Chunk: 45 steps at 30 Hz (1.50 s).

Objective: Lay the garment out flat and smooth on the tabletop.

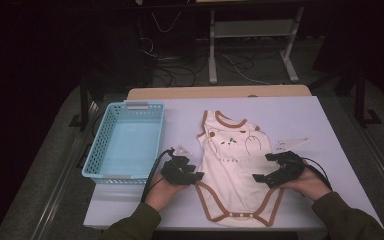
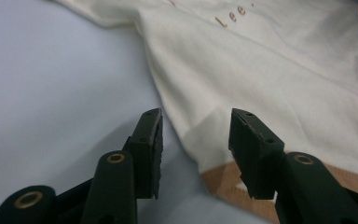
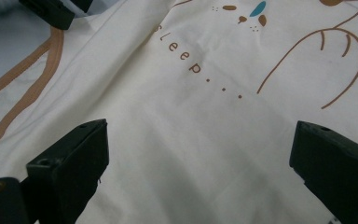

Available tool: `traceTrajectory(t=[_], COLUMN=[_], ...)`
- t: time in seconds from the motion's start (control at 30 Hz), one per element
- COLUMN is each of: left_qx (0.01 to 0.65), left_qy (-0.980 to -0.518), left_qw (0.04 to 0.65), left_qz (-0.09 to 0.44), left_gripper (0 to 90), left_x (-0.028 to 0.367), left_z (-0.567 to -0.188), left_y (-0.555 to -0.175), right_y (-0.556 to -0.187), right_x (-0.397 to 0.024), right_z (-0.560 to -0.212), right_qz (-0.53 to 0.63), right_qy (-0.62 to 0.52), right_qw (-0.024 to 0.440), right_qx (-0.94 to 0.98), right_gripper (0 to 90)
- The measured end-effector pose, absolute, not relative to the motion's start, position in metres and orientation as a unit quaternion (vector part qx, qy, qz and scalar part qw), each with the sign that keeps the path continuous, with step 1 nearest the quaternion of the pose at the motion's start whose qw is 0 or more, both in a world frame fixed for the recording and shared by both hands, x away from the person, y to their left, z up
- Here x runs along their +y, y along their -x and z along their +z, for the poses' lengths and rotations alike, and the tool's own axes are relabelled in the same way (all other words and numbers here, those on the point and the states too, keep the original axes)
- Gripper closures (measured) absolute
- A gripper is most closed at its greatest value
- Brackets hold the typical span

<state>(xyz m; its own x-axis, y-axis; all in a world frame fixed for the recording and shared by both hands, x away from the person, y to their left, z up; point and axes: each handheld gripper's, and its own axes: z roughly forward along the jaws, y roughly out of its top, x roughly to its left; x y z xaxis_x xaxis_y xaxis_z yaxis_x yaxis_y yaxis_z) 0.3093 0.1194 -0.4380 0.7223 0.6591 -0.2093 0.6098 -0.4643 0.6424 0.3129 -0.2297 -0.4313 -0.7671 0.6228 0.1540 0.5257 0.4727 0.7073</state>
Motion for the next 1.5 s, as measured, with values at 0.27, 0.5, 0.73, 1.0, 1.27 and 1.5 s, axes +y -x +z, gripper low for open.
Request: traceTrajectory(t=[0.27,0.5,0.73,1.0,1.27,1.5], left_qx=[0.369,0.367,0.38,0.361,0.339,0.323], left_qy=[-0.863,-0.864,-0.858,-0.851,-0.845,-0.845], left_qw=[0.345,0.343,0.346,0.379,0.412,0.426], left_qz=[0.023,0.025,0.019,0.035,0.024,0.024], left_gripper=[80.7,87.8,87.4,59.7,45.0,37.0], left_x=[0.123,0.13,0.147,0.14,0.119,0.106], left_z=[-0.44,-0.436,-0.433,-0.427,-0.426,-0.424], left_y=[-0.306,-0.296,-0.282,-0.283,-0.288,-0.288], right_y=[-0.313,-0.313,-0.314,-0.32,-0.335,-0.347], right_x=[-0.229,-0.23,-0.229,-0.229,-0.229,-0.23], right_z=[-0.431,-0.431,-0.431,-0.429,-0.424,-0.421], right_qz=[0.388,0.388,0.387,0.386,0.388,0.39], right_qy=[-0.335,-0.336,-0.334,-0.34,-0.353,-0.362], right_qw=[0.064,0.065,0.068,0.07,0.079,0.086], right_qx=[0.856,0.856,0.857,0.855,0.848,0.842], right_gripper=[4.3,4.3,4.3,4.3,4.8,6.0])
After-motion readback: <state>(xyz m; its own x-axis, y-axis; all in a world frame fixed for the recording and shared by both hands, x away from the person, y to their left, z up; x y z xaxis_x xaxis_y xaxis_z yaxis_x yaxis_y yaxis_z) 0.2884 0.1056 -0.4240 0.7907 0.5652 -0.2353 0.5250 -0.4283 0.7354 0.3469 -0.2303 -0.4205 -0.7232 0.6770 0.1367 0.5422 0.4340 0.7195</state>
